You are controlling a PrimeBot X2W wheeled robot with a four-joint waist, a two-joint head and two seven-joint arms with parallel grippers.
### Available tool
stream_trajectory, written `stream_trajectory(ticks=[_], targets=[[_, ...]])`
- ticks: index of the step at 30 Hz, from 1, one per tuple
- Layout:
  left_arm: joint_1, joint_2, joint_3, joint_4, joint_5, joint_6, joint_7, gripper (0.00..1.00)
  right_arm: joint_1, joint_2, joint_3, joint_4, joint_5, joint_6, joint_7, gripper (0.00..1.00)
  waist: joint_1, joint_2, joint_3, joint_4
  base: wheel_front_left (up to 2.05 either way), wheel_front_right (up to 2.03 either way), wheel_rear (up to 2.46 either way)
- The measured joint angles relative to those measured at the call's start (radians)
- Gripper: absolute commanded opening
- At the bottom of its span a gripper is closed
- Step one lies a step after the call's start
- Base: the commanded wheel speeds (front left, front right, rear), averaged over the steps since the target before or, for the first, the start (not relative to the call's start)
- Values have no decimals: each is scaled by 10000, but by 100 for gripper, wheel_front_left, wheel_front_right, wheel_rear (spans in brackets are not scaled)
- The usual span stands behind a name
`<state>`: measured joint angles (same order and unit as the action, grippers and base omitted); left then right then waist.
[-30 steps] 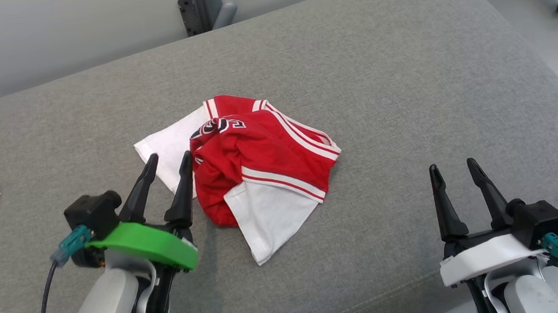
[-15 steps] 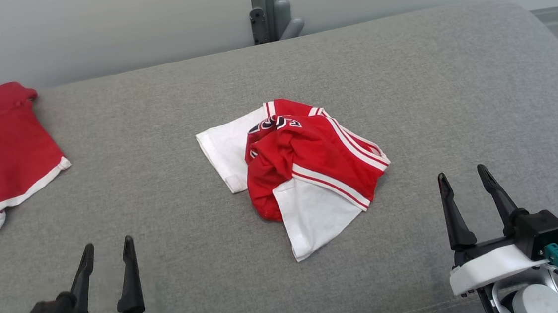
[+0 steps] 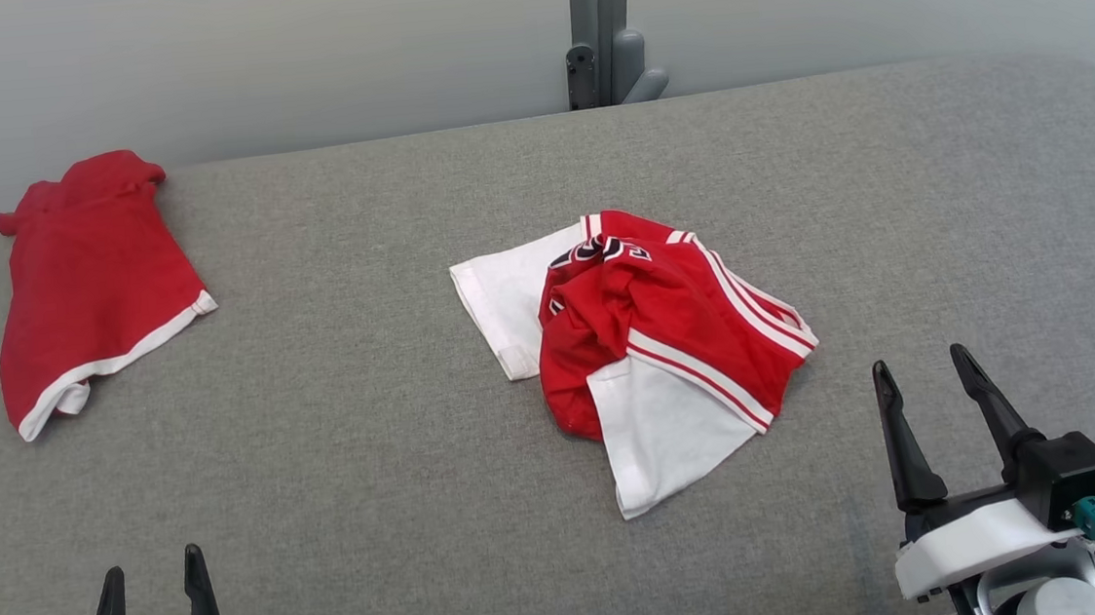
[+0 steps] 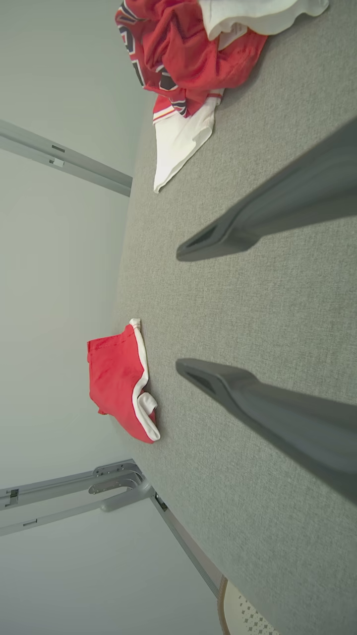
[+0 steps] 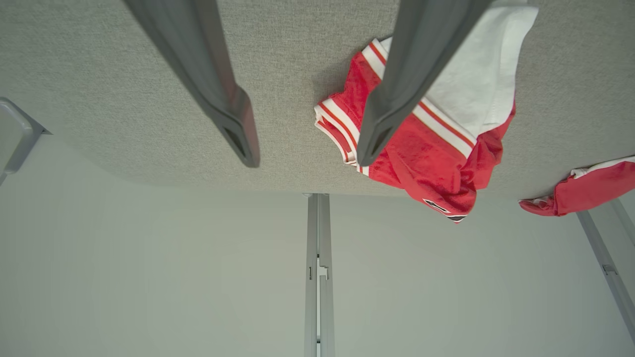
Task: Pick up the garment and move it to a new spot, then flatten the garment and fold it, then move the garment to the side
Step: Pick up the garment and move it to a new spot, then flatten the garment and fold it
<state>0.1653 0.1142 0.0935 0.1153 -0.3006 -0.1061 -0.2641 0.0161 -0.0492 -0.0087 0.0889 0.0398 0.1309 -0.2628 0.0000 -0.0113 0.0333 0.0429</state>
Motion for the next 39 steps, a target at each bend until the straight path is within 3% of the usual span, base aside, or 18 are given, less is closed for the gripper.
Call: stream_trajectory(ticks=[10,22,39], targets=[[60,-270,186,-109,385,-213,0,100,107,0,17,25,-12,0,0,100,0,0,-122,-31,0,0,0],[5,67,-382,-148,19,-224,0,100,105,0,144,148,82,0,0,100,0,0,-95,-262,0,0,0],[-104,104,-520,-186,-61,-226,0,100,50,0,188,161,111,0,0,100,0,0,21,-482,0,0,0]])
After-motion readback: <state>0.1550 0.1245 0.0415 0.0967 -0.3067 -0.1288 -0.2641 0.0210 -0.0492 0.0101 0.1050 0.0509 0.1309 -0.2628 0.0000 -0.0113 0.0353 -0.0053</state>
